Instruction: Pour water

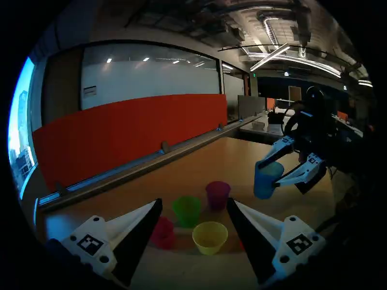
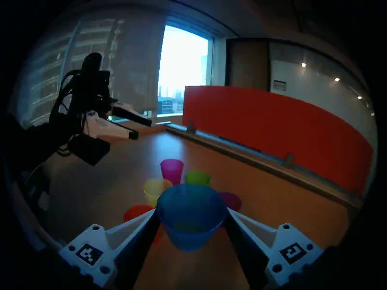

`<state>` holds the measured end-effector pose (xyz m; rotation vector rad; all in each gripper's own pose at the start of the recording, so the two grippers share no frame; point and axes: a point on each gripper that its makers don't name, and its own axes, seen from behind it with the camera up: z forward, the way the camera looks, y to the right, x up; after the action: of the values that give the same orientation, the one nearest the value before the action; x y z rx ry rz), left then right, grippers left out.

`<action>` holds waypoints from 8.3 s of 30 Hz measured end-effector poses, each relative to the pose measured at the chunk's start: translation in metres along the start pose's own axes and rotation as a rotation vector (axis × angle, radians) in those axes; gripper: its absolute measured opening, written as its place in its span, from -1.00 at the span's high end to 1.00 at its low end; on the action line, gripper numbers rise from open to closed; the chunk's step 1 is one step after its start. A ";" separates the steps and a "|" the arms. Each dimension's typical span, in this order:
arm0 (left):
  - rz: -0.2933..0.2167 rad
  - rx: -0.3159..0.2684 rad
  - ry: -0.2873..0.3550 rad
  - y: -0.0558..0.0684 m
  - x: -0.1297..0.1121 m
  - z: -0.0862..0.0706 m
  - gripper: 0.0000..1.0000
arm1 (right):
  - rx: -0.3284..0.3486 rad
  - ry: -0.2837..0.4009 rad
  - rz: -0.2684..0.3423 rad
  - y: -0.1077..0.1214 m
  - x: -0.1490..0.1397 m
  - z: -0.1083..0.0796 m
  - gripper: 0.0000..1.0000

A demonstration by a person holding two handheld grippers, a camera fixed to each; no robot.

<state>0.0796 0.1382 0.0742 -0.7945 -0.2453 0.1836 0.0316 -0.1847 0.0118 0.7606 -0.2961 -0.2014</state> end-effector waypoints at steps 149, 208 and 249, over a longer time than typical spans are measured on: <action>-0.016 -0.008 -0.068 -0.007 0.001 0.075 -0.83 | -0.122 0.286 -0.002 -0.008 0.090 -0.089 -0.82; -0.006 -0.082 0.180 0.063 0.040 -0.025 -0.81 | -0.039 0.256 -0.154 -0.026 0.125 -0.052 -0.83; 0.005 -0.204 0.212 0.116 0.021 -0.026 -0.80 | -0.036 0.255 -0.677 -0.034 0.186 0.008 -0.83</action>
<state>0.0993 0.2056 -0.0243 -1.0092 -0.0618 0.0784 0.2015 -0.2670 0.0293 0.8202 0.2183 -0.7386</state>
